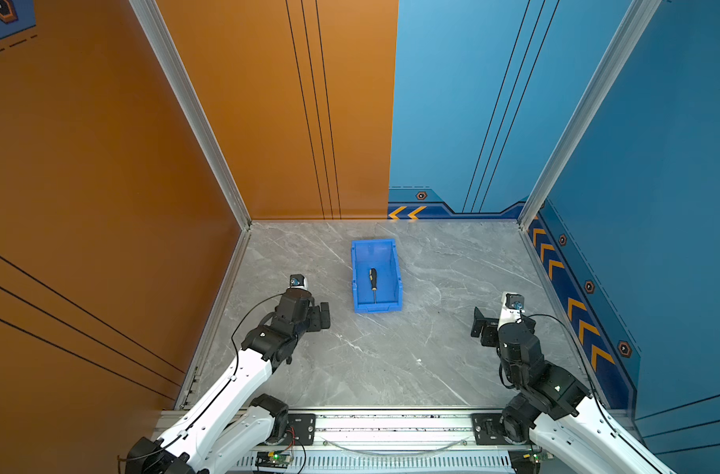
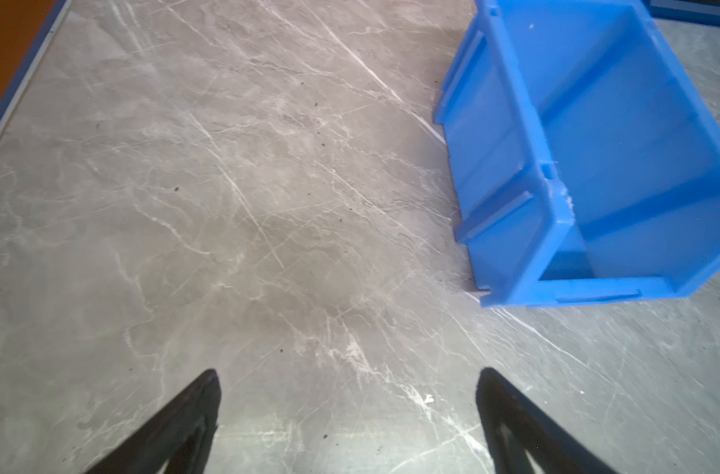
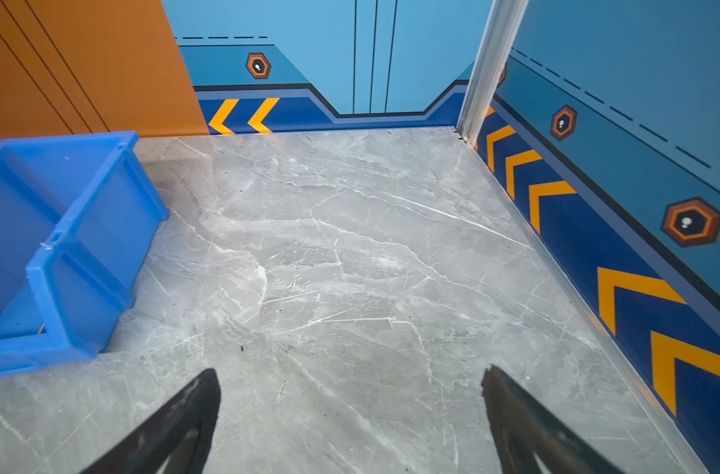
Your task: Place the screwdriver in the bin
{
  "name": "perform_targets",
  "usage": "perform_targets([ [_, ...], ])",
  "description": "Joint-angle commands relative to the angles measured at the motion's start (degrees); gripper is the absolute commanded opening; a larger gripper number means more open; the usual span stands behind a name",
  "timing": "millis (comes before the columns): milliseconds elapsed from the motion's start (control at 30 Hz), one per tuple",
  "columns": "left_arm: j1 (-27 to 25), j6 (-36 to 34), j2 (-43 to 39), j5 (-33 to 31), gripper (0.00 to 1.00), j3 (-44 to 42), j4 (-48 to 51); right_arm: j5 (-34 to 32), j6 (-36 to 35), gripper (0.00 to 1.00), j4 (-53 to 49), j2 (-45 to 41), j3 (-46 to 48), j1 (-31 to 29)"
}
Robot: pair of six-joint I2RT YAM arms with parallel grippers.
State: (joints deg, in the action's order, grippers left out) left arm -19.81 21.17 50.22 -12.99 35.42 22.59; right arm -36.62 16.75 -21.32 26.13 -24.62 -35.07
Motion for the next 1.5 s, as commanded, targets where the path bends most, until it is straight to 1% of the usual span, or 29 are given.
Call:
perform_targets([
  [0, 3.13, -1.01, -1.17, -0.4, 0.98, -1.14, 0.0, 1.94, -6.56, 1.0, 5.63, -2.14, 3.85, 1.86],
  [33, 4.19, -1.14, -1.22, -0.43, 0.98, -1.24, 0.18, 2.42, -7.76, 1.0, 6.72, -2.67, 4.83, 2.56],
  [100, 5.52, -3.56, -0.92, 0.41, 0.98, -2.07, -0.66, 2.13, -8.4, 1.0, 7.97, -3.34, 6.23, 4.07],
  [167, 5.77, -5.39, -0.9, -1.9, 0.98, -3.49, -2.68, 3.57, -9.83, 1.0, 9.68, -3.01, 6.95, 6.93],
  [233, 6.35, -7.46, -1.42, -3.29, 0.98, -5.75, -6.86, 5.81, -10.95, 1.0, 12.26, -1.7, 8.26, 10.24],
  [333, 7.61, -11.95, -3.33, -3.98, 0.98, -10.4, -15.56, 10.09, -10.75, 1.0, 14.99, 0.77, 10.37, 15.84],
  [367, 8.51, -12.49, -4.11, -4.34, 0.98, -11.2, -16.73, 11.38, -10.63, 1.0, 16.16, 1.29, 11.2, 17.33],
  [467, 11.8, -13.08, -3.88, -3.47, 0.98, -12.5, -20.35, 13.47, -10.96, 1.0, 20.86, 2.03, 14.35, 19.85],
  [533, 12.45, -14.69, -2.28, -4.19, 0.98, -13.85, -23.8, 13.9, -11.27, 1.0, 23.48, 2.98, 15.2, 21.4],
  [600, 12.94, -14.91, -0.19, -5.92, 0.98, -15.22, -27.12, 15.21, -12.1, 1.0, 28.18, 5.56, 15.83, 23.27],
  [733, 14.26, -12.58, 5.79, -7.25, 0.98, -17.59, -35.32, 21.17, -13.21, 1.0, 35.4, 14.38, 14.66, 27.2],
  [833, 14.53, -12.63, 9.91, -7.49, 0.98, -17.41, -39.28, 22.24, -13.85, 1.0, 41.92, 20.52, 14.34, 28.19],
  [1033, 15.87, -15.0, 17.39, -5.38, 0.98, -16.61, -50.67, 25.14, -14.62, 1.0, 52.8, 33.17, 11.72, 30.12],
  [1133, 17.21, -15.79, 21.5, -2.78, 0.98, -15.63, -55.62, 26.38, -14.98, 1.0, 57.25, 38.99, 9.9, 30.54],
  [1200, 17.61, -16.25, 23.95, -1.31, 0.98, -14.66, -57.73, 27.18, -14.91, 1.0, 60.37, 42.44, 8.96, 30.96],
  [1267, 17.84, -16.93, 25.77, -1.16, 0.98, -13.34, -57.83, 28.04, -14.87, 1.0, 63.34, 45.77, 7.82, 31.33],
  [1367, 17.96, -17.43, 26.49, -0.85, 0.98, -12.91, -58.43, 29.53, -14.82, 1.0, 66.51, 50.2, 6.09, 31.64],
  [1467, 18.14, -18.16, 27.71, 0.45, 0.98, -12.69, -60.41, 29.37, -14.82, 1.0, 68.66, 53.41, 5.11, 31.9],
])
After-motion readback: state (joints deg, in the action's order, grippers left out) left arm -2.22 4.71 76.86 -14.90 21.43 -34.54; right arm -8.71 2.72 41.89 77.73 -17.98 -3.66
